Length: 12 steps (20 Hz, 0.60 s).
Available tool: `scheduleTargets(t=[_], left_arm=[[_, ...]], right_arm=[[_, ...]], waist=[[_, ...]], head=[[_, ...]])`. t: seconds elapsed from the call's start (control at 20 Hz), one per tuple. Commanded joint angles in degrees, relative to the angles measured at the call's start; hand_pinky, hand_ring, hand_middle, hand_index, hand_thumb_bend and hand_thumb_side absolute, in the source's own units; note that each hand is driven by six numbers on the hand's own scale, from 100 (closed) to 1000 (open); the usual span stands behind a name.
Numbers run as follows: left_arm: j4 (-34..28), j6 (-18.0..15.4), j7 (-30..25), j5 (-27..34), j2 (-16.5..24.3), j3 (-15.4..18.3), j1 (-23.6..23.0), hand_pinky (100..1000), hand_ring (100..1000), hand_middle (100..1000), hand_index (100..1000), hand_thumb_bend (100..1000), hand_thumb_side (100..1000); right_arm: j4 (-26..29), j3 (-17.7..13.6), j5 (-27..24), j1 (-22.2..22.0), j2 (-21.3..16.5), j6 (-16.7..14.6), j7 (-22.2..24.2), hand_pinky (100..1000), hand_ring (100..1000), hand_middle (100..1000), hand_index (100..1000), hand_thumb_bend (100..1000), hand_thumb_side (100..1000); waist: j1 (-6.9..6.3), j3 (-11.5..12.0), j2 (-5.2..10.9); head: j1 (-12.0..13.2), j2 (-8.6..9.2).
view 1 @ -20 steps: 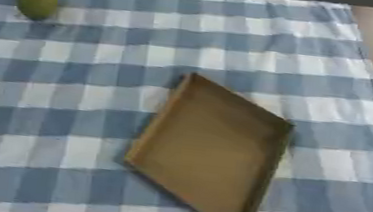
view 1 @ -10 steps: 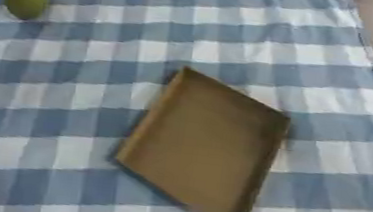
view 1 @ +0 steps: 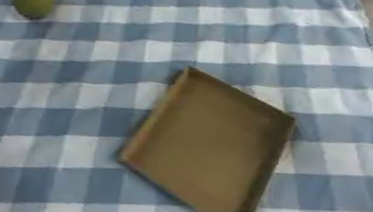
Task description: Pick up objects on the table and place them in the box.
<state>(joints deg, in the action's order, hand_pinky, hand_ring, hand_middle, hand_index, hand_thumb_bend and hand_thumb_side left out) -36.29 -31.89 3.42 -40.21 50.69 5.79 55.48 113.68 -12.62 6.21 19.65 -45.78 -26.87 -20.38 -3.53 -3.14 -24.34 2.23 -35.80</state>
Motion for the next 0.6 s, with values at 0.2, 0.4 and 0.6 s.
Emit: scheduleTargets(t=[0.2,0.4,0.6], left_arm=[[0.4,-1.0,-6.1,-1.0,0.8,-0.2,0.7,1000,972,945,958,100,1000],[0.0,-0.9,-8.7,-2.3,0.6,-0.3,0.7,1000,970,917,965,105,1000],[0.7,-0.6,-11.1,-5.6,-0.6,-0.6,2.1,1000,978,933,961,113,983]], right_arm=[[0.9,-0.2,-0.8,0.8,-1.7,0.1,0.6,763,752,680,734,100,445],[0.9,-0.1,-1.0,1.0,-1.5,0.3,1.0,763,752,676,732,100,466],[0.9,0.0,-1.2,1.5,-0.9,0.6,1.2,763,752,674,731,100,470]], waist=[[-0.01,-0.1,1.41],[-0.20,0.0,1.00],[-0.22,0.2,0.64]], head=[[0.6,-0.71],[0.6,-1.18],[0.9,-1.60]])
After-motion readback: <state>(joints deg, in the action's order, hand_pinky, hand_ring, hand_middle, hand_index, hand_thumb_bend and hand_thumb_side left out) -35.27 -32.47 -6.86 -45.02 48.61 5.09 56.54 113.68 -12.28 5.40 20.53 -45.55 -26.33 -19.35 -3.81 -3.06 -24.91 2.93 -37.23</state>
